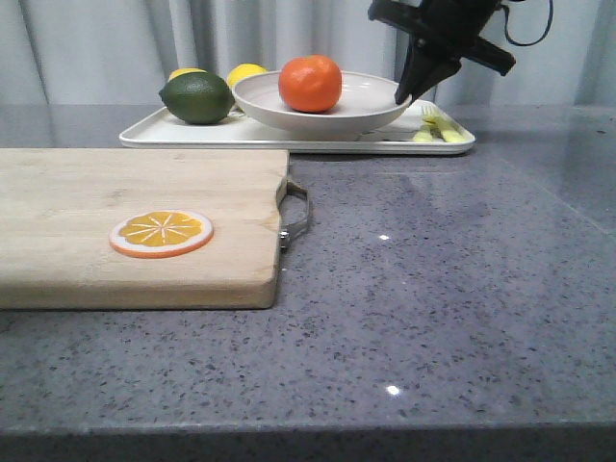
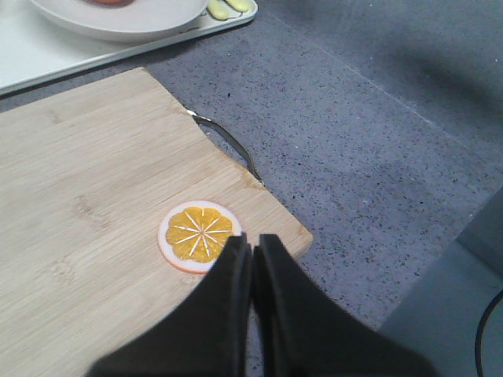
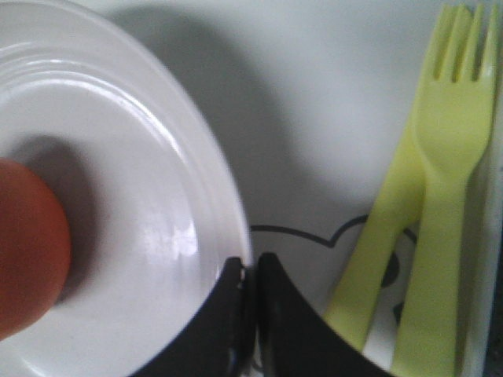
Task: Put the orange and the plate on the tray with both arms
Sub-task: 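Lift the plate with the right gripper and lower it onto the tray, then open the right gripper and raise it off the plate rim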
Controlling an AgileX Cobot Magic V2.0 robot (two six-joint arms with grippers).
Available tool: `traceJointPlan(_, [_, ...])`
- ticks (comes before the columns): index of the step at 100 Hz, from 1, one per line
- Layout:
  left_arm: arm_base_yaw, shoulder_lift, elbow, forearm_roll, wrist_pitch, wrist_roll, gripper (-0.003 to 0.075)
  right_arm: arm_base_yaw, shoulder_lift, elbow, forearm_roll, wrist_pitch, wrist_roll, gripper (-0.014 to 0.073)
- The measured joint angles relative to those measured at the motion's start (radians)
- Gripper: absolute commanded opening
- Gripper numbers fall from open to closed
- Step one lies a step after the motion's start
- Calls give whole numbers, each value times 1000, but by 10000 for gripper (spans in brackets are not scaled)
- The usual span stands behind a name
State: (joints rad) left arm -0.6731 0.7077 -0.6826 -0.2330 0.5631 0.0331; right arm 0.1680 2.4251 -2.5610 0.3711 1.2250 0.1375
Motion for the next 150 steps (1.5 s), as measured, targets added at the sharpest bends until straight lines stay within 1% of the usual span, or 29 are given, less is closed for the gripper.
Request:
traceJointPlan(34, [0,0,0,-17,0,0,-20,0,19,0,6,-95,0,-59])
traceJointPlan(61, [0,0,0,-18,0,0,-20,0,50,0,6,-107,0,-49])
traceJointPlan(70, [0,0,0,-18,0,0,-20,0,50,0,8,-109,0,3])
traceJointPlan(85, [0,0,0,-18,0,0,-20,0,50,0,12,-111,0,153])
traceJointPlan(94, [0,0,0,-18,0,0,-20,0,50,-1,14,-115,0,187])
traceJointPlan(115, [0,0,0,-18,0,0,-20,0,50,-12,14,-117,0,185])
traceJointPlan(128, [0,0,0,-18,0,0,-20,0,50,-54,14,-73,0,169])
traceJointPlan(133, [0,0,0,-18,0,0,-20,0,50,-75,11,-53,0,139])
traceJointPlan(150, [0,0,0,-20,0,0,-20,0,33,-110,-18,-3,0,-18])
